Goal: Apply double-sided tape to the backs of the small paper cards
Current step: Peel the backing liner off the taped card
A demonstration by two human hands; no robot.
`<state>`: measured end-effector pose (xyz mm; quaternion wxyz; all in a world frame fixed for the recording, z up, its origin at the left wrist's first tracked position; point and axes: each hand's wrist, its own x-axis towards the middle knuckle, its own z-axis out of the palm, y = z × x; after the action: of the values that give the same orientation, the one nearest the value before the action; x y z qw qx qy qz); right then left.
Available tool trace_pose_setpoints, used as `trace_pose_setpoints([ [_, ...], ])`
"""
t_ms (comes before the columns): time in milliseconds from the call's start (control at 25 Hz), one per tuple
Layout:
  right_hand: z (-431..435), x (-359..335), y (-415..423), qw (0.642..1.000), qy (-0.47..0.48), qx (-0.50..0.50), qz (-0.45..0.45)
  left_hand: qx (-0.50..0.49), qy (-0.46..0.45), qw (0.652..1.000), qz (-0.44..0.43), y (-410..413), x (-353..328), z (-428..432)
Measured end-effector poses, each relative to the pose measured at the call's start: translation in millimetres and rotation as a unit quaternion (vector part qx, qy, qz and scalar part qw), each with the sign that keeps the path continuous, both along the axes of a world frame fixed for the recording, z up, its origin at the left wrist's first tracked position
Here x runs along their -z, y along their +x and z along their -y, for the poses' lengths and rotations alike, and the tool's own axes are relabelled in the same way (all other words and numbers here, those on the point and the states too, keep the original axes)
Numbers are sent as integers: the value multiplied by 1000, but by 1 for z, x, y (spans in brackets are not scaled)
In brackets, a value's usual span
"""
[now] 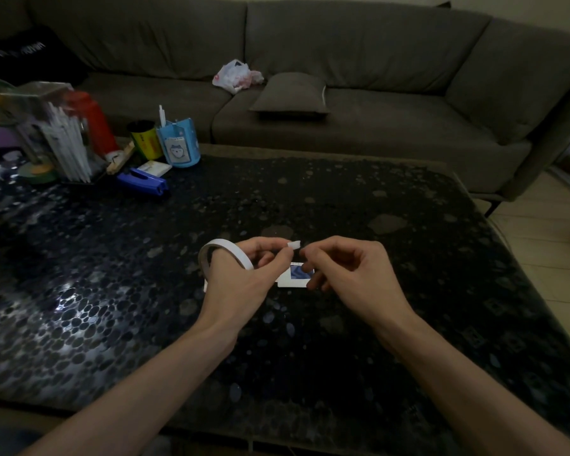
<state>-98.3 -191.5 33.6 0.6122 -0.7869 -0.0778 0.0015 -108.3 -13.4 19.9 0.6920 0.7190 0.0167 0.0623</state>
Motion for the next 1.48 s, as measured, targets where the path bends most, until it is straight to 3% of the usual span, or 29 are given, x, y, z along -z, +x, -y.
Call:
trace_pose_setpoints([
  [1480,1,0,-2,995,-35,26,85,-23,16,999,-18,-3,-7,2],
])
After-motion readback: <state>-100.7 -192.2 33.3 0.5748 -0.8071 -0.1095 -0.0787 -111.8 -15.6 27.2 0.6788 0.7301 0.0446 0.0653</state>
